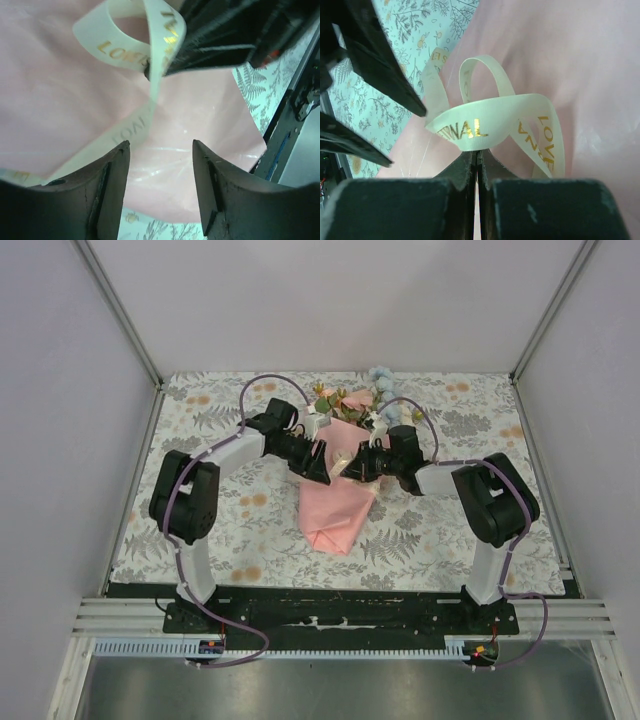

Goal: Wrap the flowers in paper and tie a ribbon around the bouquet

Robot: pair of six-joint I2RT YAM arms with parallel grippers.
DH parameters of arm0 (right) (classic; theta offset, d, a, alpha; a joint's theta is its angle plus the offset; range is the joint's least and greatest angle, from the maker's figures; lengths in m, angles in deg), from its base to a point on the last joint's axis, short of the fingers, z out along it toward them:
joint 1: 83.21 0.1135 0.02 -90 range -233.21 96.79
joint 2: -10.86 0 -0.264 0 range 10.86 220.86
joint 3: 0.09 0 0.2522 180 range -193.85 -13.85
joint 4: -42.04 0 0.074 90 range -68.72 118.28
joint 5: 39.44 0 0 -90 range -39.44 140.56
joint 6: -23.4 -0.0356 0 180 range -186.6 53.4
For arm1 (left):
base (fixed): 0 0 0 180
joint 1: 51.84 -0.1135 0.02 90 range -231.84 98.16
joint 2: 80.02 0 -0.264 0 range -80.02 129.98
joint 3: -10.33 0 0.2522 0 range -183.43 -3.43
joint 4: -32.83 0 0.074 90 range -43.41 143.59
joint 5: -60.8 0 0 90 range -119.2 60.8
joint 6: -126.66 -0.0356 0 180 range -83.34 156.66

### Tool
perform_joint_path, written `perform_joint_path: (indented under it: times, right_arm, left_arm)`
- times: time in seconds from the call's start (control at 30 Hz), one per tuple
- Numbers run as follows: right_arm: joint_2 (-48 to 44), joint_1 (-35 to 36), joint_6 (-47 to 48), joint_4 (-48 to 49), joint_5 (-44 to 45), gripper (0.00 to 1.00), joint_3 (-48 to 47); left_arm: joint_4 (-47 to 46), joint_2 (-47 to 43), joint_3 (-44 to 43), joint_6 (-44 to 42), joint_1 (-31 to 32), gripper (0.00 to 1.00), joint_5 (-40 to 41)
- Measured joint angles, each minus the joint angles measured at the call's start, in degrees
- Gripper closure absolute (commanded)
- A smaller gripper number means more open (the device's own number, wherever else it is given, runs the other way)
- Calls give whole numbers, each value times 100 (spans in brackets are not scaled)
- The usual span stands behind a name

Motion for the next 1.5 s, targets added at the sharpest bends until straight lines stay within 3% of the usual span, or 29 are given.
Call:
perform_joint_path:
  times: [0.17,0.33,0.57,0.77,1.13,1.5]
  right_arm:
    - [2,-33,-179,699,-94,97,286]
    - [13,-33,-216,1034,-116,97,299]
    - [20,-33,-188,1143,-118,98,295]
    - [26,-31,-133,1141,-118,98,295]
    - [28,-31,59,1128,-127,98,260]
    - [28,-31,238,992,-166,98,240]
  left_arm:
    - [175,-824,223,-699,-98,37,114]
    - [37,-1069,31,-734,-457,37,116]
    - [-483,157,-1097,-83,-833,38,-17]
    - [-953,796,-1246,925,-728,38,-348]
    - [-1801,1025,-1255,2245,-348,37,-890]
    - [-2225,1224,-1145,2830,-251,39,-837]
